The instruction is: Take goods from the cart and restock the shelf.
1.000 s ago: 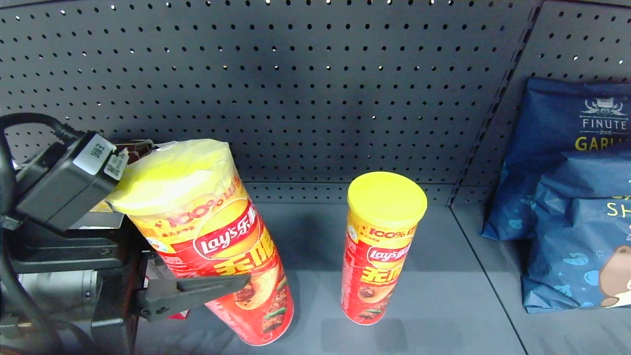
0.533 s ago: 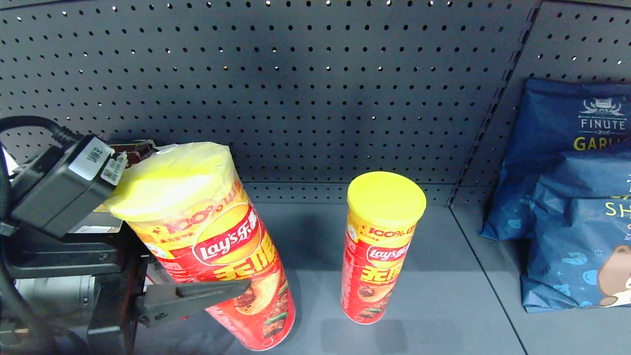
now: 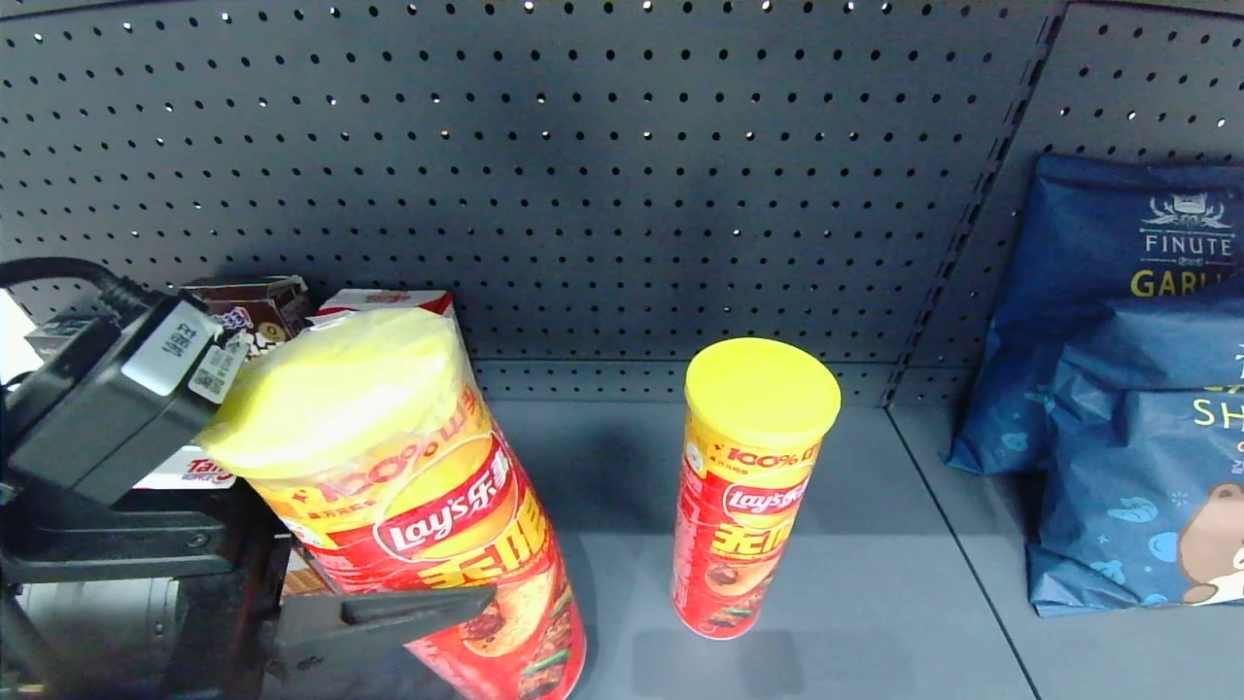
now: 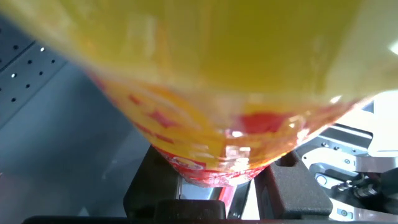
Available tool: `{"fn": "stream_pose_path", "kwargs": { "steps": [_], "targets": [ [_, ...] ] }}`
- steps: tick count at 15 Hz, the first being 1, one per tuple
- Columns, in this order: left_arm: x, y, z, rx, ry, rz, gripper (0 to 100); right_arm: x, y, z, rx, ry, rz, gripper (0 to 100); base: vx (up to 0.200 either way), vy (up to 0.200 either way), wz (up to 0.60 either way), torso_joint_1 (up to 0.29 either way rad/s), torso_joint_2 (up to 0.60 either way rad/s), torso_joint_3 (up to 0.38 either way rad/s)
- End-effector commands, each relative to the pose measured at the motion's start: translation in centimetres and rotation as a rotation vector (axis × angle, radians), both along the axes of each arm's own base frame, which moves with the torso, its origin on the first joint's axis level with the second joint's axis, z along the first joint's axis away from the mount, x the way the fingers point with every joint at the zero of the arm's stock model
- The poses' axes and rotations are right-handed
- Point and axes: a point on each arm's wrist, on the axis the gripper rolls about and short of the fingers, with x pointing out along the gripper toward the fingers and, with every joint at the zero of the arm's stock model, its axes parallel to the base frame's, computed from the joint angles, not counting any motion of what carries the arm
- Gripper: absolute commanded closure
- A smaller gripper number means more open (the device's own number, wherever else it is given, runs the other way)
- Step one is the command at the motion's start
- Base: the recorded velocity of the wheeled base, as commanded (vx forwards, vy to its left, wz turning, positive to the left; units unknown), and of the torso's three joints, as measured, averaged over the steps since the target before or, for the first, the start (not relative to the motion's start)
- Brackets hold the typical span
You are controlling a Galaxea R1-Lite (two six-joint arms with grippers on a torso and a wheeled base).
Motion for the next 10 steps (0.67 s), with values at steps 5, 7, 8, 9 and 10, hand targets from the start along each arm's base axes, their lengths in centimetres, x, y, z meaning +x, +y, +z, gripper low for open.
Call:
{"fn": "stream_pose_path", "kwargs": {
  "steps": [5, 7, 8, 9, 10],
  "targets": [
    [0.0, -0.1, 0.3, -0.006, -0.008, -0.001, 100, 0.0, 0.0, -0.3, 0.048, 0.046, 0.01, 0, 0.0, 0.0, 0.0, 0.0, 0.0, 0.0],
    [0.2, 0.0, 1.3, -0.021, -0.027, 0.008, 100, 0.0, 0.0, -0.3, 0.048, 0.046, 0.01, 0, 0.0, 0.0, 0.0, 0.0, 0.0, 0.0],
    [0.3, 0.0, 1.6, -0.026, -0.044, 0.019, 100, 0.0, 0.0, -0.3, 0.048, 0.046, 0.01, 0, 0.0, 0.0, 0.0, 0.0, 0.0, 0.0],
    [0.4, -0.1, 1.9, -0.028, -0.059, 0.016, 100, 0.0, 0.0, -0.3, 0.048, 0.046, 0.009, 0, 0.0, 0.0, 0.0, 0.0, 0.0, 0.0],
    [0.4, -0.1, 2.5, -0.032, -0.068, 0.019, 100, 0.0, 0.0, -0.3, 0.048, 0.046, 0.01, 0, 0.0, 0.0, 0.0, 0.0, 0.0, 0.0]
  ]
}}
